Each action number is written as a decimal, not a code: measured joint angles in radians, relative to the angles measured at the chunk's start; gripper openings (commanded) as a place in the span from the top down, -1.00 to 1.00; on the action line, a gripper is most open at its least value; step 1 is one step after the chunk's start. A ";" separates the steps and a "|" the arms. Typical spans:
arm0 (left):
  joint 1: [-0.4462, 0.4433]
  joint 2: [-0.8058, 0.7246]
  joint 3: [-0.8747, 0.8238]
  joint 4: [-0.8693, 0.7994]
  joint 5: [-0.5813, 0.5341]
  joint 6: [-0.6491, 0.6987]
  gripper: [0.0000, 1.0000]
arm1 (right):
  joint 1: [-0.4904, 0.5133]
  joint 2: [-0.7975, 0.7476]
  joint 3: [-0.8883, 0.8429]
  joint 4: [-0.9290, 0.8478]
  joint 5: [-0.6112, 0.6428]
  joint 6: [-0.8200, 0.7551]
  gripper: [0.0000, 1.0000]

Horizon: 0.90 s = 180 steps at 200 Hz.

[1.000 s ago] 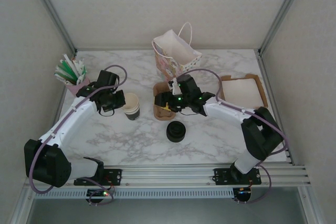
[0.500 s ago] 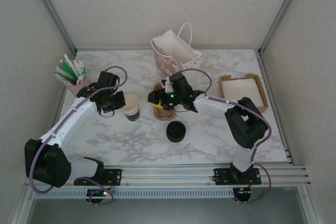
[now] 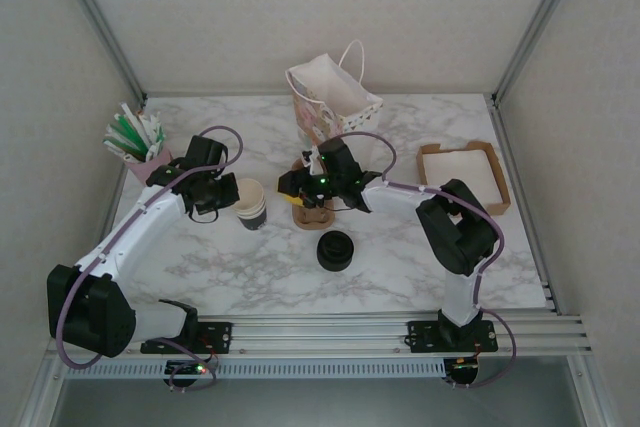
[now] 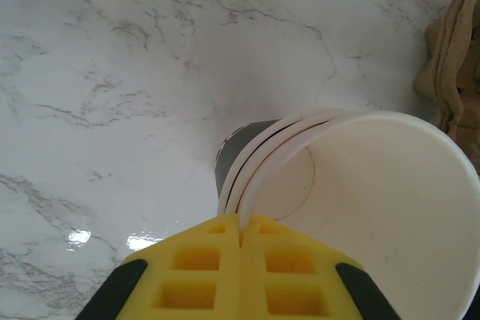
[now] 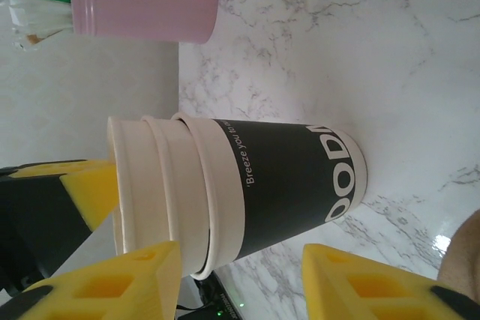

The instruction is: Pack the takeout coffee

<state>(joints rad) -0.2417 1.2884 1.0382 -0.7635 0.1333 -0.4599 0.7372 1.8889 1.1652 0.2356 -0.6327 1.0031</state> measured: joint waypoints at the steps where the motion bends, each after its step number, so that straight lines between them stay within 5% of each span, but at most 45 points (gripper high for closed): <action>1: 0.000 0.000 0.000 0.000 0.000 0.000 1.00 | 0.001 0.000 0.000 0.000 0.000 0.000 0.11; 180: 0.000 0.000 0.000 0.000 -0.015 0.000 1.00 | 0.081 0.013 0.000 0.082 0.004 0.062 0.24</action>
<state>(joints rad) -0.2413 1.2888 1.0382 -0.7635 0.1184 -0.4599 0.8181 1.9018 1.1652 0.3176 -0.6289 1.0653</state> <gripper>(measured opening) 0.053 0.382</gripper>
